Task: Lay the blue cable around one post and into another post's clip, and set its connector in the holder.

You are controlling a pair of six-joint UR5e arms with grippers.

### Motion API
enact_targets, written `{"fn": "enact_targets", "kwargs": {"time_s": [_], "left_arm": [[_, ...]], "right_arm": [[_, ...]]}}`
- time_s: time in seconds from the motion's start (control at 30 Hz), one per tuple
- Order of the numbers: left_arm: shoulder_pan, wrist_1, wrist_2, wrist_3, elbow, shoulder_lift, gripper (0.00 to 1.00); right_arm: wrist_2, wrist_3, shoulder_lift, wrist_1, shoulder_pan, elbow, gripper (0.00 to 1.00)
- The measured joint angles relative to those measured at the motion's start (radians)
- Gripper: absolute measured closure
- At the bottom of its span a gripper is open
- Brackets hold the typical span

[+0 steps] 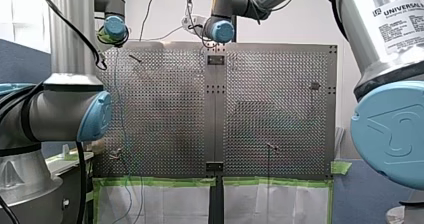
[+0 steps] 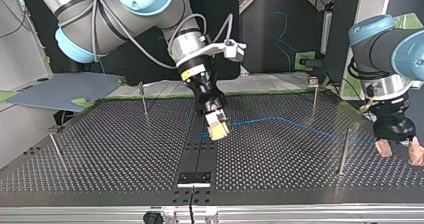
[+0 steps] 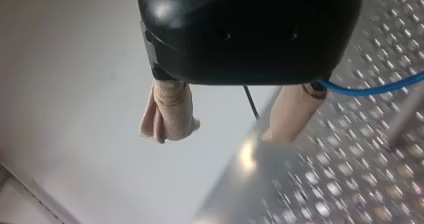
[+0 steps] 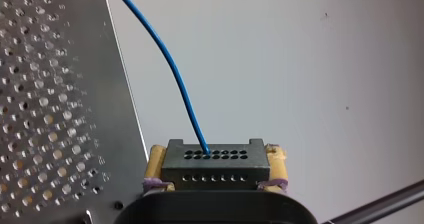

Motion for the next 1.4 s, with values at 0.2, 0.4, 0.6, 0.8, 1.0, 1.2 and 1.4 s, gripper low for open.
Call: {"fn": "enact_targets", "kwargs": {"time_s": [0.2,0.4,0.6,0.8,1.0,1.2,1.4], "left_arm": [[0.052,-0.030,0.044,-0.026,0.029,-0.045,0.00],[0.099,-0.024,0.073,-0.033,0.055,-0.078,0.00],[0.152,-0.017,0.090,-0.005,0.078,-0.125,0.00],[0.192,-0.010,0.126,0.004,0.082,-0.142,0.00],[0.181,-0.002,0.173,0.008,0.082,-0.155,0.00],[0.164,0.020,0.212,-0.005,0.082,-0.168,0.00],[0.161,0.037,0.226,-0.042,0.082,-0.171,0.00]], "right_arm": [[0.009,-0.002,0.029,0.014,0.014,-0.056,1.00],[0.019,-0.002,0.033,0.015,0.019,-0.075,1.00],[0.028,0.000,0.034,0.018,0.020,-0.076,1.00],[0.038,0.001,0.037,0.018,0.020,-0.077,1.00],[0.069,-0.001,0.054,0.019,0.015,-0.077,1.00],[0.093,0.004,0.066,0.011,-0.001,-0.077,1.00],[0.103,0.013,0.068,0.015,-0.027,-0.085,1.00]]}}
